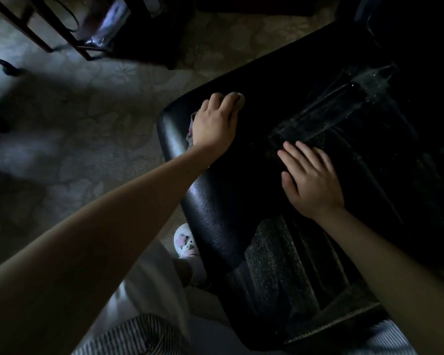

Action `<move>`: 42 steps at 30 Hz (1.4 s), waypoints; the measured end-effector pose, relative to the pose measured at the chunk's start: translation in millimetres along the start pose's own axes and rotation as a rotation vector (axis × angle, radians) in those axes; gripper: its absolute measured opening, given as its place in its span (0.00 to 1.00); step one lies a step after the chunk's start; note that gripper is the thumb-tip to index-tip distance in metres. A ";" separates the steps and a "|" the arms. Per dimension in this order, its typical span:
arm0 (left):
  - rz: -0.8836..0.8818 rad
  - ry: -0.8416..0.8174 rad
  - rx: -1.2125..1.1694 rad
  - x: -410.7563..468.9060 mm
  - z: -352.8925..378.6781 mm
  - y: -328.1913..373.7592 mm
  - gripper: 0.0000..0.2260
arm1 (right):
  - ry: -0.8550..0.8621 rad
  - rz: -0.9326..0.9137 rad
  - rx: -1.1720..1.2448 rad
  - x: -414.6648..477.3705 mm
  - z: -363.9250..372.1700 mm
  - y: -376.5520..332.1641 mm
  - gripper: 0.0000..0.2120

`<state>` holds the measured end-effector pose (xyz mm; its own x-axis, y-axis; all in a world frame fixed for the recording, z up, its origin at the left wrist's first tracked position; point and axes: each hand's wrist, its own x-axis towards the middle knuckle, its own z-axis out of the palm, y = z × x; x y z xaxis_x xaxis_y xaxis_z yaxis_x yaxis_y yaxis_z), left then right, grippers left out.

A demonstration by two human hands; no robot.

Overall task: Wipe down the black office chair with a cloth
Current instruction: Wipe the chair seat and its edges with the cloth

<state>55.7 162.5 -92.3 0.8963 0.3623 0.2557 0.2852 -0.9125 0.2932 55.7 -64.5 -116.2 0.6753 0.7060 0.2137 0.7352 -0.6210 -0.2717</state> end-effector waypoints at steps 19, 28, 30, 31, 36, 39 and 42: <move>0.329 -0.135 -0.157 -123.3 -14.8 54.3 0.15 | 0.082 -0.026 0.041 -3.4 -5.0 0.5 0.21; 0.106 -0.169 -0.391 -69.4 -29.2 42.1 0.17 | 0.075 0.076 0.021 -6.9 -24.0 9.9 0.21; -0.086 -0.072 -0.394 -34.3 -27.5 38.6 0.17 | 0.058 0.145 0.040 -10.9 -30.0 17.9 0.22; -0.130 -0.052 -0.380 -17.3 -25.5 36.8 0.16 | 0.045 0.168 0.046 -12.5 -32.7 23.6 0.23; -0.089 -0.100 -0.128 5.3 2.6 37.8 0.17 | -0.009 0.297 0.025 -26.7 -36.6 48.4 0.25; -0.077 -0.050 -0.038 -4.0 10.1 38.0 0.18 | 0.003 0.311 0.034 -32.0 -29.8 48.2 0.27; -0.056 -0.053 -0.044 -5.8 9.6 38.8 0.17 | 0.029 0.301 0.033 -30.1 -27.1 46.1 0.27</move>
<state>64.7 123.2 -91.2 0.8965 0.4009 0.1885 0.3213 -0.8814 0.3464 70.8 -123.6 -109.7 0.8642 0.4816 0.1456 0.4998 -0.7892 -0.3568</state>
